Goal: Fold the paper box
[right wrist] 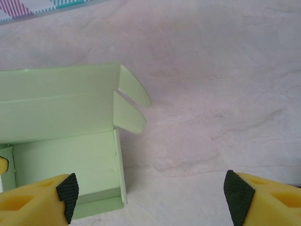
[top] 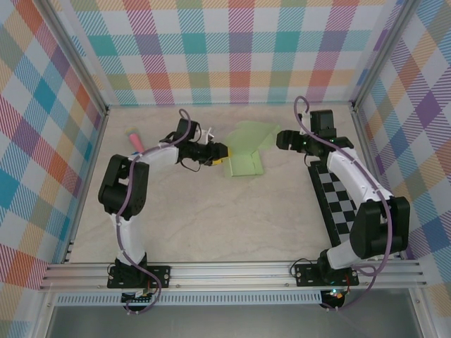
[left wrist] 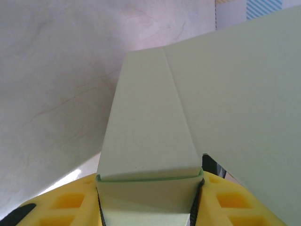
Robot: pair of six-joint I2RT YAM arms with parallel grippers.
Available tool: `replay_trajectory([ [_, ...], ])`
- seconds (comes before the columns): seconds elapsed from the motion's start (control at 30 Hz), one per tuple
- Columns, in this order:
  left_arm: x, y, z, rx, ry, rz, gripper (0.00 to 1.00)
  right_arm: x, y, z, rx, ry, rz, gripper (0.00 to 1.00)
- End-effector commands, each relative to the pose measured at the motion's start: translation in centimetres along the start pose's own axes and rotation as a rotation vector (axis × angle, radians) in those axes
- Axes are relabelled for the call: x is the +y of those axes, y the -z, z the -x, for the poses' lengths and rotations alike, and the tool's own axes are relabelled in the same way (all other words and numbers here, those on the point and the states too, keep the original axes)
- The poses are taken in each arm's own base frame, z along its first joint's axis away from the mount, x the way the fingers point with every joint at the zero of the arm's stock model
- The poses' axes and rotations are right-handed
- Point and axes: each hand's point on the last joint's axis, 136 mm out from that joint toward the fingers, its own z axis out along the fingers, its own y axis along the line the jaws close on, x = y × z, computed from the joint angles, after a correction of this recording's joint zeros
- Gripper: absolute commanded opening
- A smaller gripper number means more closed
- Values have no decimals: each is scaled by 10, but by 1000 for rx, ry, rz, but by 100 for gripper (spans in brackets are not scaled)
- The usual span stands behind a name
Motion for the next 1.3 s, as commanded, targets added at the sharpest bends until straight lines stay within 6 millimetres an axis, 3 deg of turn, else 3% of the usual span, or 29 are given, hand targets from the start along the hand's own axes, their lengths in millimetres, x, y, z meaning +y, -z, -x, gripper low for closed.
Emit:
replay_trajectory([
  [0.0,30,-8,-25,154,8,71,43,-6,18,18,-63,51,-55,84],
  [0.07,31,-6,-23,161,-19,86,50,-18,24,25,-106,38,-127,85],
  [0.2,34,4,-9,107,-39,121,66,-19,43,45,-232,55,-144,86],
  [0.37,30,23,20,-23,-56,131,68,-14,40,54,-232,47,-123,86],
  [0.53,10,45,27,-80,-134,153,71,-12,28,51,-185,67,-103,86],
  [0.63,0,69,35,-172,-190,199,72,-8,18,48,-126,145,-77,86],
  [0.77,-24,93,45,-319,-381,211,72,28,-2,27,-62,486,165,86],
  [0.83,-30,100,50,-378,-465,221,74,39,-4,24,-60,557,273,87],
  [0.9,-33,101,55,-398,-547,229,74,40,-10,27,-41,566,330,86],
  [1.07,-24,85,68,-351,-611,273,74,49,-27,12,55,670,474,83],
  [1.27,-50,67,69,-363,-555,109,73,57,-29,17,103,623,534,75],
])
